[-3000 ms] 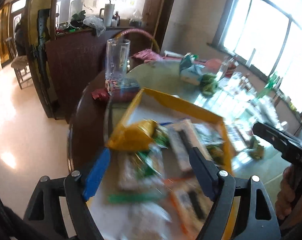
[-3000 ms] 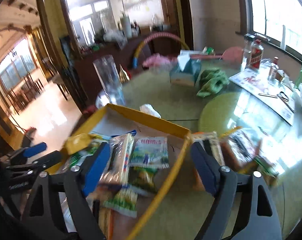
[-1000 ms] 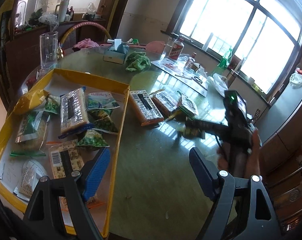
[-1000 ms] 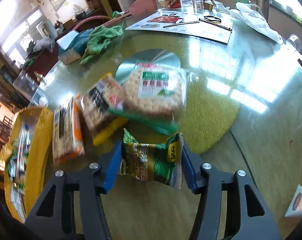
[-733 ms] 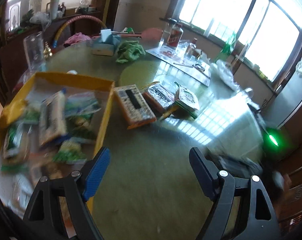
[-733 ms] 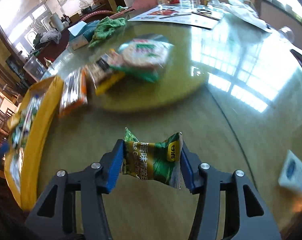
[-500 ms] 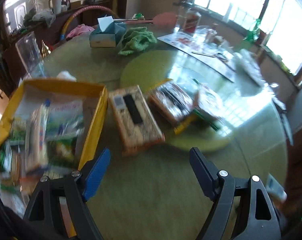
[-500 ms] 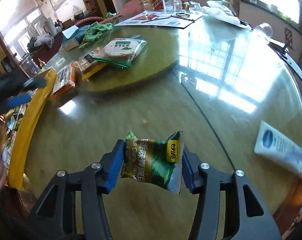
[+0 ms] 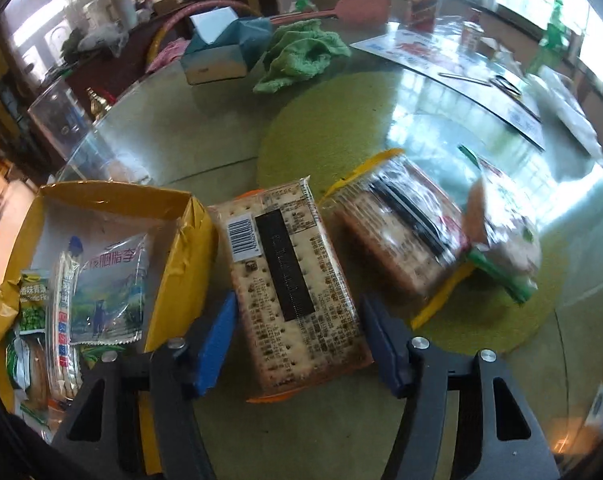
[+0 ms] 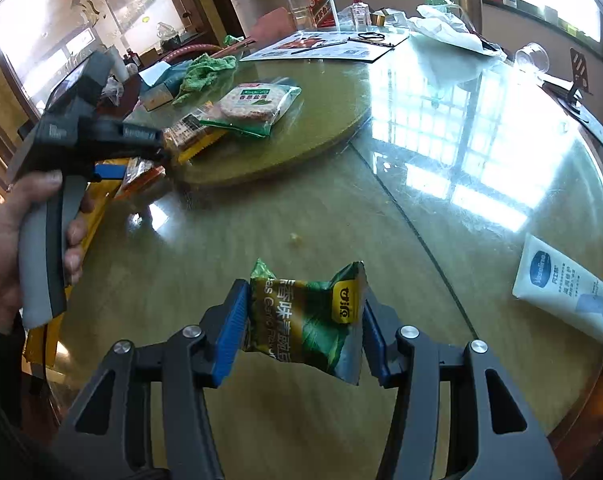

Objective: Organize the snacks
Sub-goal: 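Grasp the green garlic snack bag with the right tool while the left tool grasps a cracker box, then carry the green snack bag and cracker box over the yellow tray with both tools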

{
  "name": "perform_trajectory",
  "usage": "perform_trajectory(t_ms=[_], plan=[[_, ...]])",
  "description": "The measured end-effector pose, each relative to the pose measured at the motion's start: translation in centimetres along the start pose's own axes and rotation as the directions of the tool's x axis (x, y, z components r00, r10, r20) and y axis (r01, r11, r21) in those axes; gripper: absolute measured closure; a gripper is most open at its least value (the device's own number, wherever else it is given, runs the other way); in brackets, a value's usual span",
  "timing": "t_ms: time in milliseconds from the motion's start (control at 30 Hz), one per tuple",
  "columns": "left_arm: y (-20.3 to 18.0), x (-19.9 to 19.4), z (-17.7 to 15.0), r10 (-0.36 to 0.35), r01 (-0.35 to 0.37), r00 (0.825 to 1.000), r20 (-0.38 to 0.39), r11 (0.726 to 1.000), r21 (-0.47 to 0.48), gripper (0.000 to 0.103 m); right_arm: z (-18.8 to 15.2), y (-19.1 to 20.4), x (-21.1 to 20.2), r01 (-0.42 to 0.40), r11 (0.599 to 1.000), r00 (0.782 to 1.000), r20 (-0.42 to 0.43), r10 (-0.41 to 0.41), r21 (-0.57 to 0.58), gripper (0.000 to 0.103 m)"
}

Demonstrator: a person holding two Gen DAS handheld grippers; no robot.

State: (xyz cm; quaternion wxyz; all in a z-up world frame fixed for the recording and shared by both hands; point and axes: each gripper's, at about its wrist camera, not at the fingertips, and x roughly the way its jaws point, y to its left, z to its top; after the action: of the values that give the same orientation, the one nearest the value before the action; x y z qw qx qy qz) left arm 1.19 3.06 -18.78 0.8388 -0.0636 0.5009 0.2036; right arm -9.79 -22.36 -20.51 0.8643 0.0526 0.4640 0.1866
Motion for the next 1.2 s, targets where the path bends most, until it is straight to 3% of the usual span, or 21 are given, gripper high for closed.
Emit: perform_trajectory(t_ms=[133, 300, 400, 500, 567, 733, 800, 833, 867, 933, 1067, 1200], plan=[[0.5, -2.0, -3.1, -0.028, 0.028, 1.0, 0.003, 0.998, 0.057, 0.047, -0.1, 0.1, 0.0, 0.007, 1.0, 1.0, 0.003, -0.007, 0.002, 0.049], [1.2, -6.0, -10.7, -0.106, 0.104, 0.994, 0.007, 0.984, 0.144, 0.048, -0.6, 0.5, -0.2, 0.027, 0.999, 1.0, 0.005, -0.027, -0.021, 0.049], [2.3, -7.5, -14.0, -0.15, 0.15, 0.989, -0.006, 0.979, 0.135, 0.047, -0.8, 0.9, -0.3, 0.038, 0.998, 0.999, 0.008, -0.038, -0.039, 0.048], [2.7, -7.8, -14.2, -0.18, 0.183, 0.983, -0.037, 0.976, 0.116, 0.041, -0.7, 1.1, -0.1, 0.023, 0.999, 1.0, 0.001, -0.023, -0.046, 0.034], [2.7, -7.8, -13.7, -0.18, 0.182, 0.983, -0.02, 0.977, 0.115, 0.035, -0.6, 1.1, 0.0, 0.018, 0.999, 1.0, -0.002, -0.018, -0.043, 0.031], [2.2, -6.5, -12.2, -0.158, 0.158, 0.987, -0.007, 0.982, 0.108, 0.035, -0.7, 1.9, 0.4, 0.098, 0.993, 0.995, 0.01, -0.098, -0.071, 0.031], [1.8, -6.4, -12.5, -0.129, 0.127, 0.992, 0.01, 0.984, 0.128, 0.036, -0.8, 2.3, 0.5, 0.143, 0.986, 0.99, 0.012, -0.143, -0.087, 0.038], [1.7, -6.6, -12.7, -0.137, 0.133, 0.99, 0.022, 0.981, 0.141, 0.047, -0.9, 2.4, 0.4, 0.164, 0.982, 0.986, 0.02, -0.163, -0.089, 0.038], [1.5, -6.7, -13.0, -0.143, 0.137, 0.989, 0.028, 0.979, 0.152, 0.049, -1.0, 2.3, 0.3, 0.161, 0.983, 0.987, 0.025, -0.16, -0.085, 0.039], [1.6, -7.0, -13.6, -0.142, 0.132, 0.988, 0.053, 0.978, 0.158, 0.05, -1.1, 1.9, 0.1, 0.157, 0.985, 0.987, 0.034, -0.154, -0.075, 0.049], [2.3, -7.8, -14.9, -0.182, 0.168, 0.98, 0.077, 0.972, 0.163, 0.05, -1.5, 1.5, -0.6, 0.098, 0.994, 0.995, 0.032, -0.097, -0.044, 0.052], [3.3, -9.7, -16.0, -0.25, 0.233, 0.96, 0.125, 0.963, 0.133, 0.05, -1.6, 2.3, -1.5, 0.049, 0.998, 0.997, 0.054, -0.047, -0.041, 0.053]])
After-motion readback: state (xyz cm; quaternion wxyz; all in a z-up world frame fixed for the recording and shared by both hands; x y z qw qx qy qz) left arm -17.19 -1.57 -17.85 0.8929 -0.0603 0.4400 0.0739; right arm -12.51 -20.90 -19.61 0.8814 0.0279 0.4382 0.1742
